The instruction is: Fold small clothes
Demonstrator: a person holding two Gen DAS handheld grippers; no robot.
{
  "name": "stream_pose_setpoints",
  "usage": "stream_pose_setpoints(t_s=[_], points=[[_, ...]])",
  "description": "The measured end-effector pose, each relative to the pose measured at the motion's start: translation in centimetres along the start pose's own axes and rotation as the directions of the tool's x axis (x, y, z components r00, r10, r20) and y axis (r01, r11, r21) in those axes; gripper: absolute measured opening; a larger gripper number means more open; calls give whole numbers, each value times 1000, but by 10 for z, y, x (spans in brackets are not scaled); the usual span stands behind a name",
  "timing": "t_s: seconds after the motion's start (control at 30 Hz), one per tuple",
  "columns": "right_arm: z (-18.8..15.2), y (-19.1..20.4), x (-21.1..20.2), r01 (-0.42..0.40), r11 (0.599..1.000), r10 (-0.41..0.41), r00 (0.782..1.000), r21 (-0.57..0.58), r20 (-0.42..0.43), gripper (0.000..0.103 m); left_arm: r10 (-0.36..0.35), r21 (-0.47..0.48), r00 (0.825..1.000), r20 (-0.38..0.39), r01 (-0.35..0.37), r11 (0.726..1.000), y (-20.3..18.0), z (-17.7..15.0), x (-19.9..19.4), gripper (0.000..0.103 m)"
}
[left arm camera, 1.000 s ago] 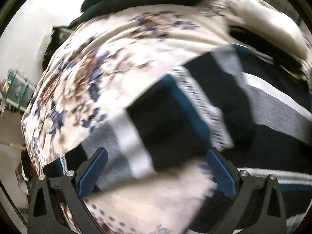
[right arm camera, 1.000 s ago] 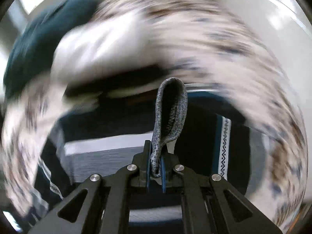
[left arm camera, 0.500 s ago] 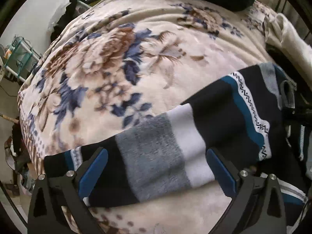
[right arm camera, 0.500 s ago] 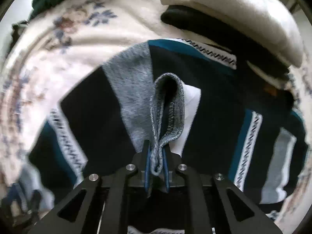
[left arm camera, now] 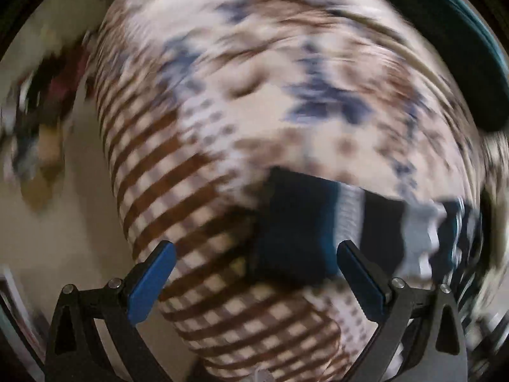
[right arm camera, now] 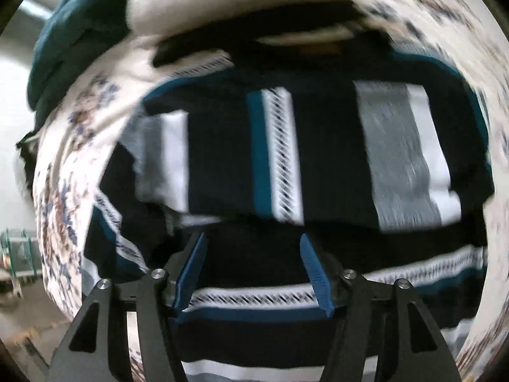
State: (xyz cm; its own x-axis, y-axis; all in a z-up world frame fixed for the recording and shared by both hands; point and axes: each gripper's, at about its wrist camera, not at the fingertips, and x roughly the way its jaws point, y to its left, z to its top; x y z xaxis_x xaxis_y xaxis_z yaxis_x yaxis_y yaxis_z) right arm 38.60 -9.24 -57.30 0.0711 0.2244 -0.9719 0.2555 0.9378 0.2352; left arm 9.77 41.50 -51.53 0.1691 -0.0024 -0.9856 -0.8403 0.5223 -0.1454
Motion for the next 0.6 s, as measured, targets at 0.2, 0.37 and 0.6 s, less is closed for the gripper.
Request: stream_pose_setpoints(t_s=[0.2,0.37,0.6], points=[[-14,-10,21,-5,998,7,999,62,-42,63,-107,-98,991,-81,99,990,2,21,59,86],[-12,7,23,21,1000,-20,999,2,-38,63,-140,106,990,-18,142,984,-43,38,37,5],[-6,21,12,27,998,-27,1000,-50,-9,63,-219,62,963,154,212,975,-24,81,-13,5]])
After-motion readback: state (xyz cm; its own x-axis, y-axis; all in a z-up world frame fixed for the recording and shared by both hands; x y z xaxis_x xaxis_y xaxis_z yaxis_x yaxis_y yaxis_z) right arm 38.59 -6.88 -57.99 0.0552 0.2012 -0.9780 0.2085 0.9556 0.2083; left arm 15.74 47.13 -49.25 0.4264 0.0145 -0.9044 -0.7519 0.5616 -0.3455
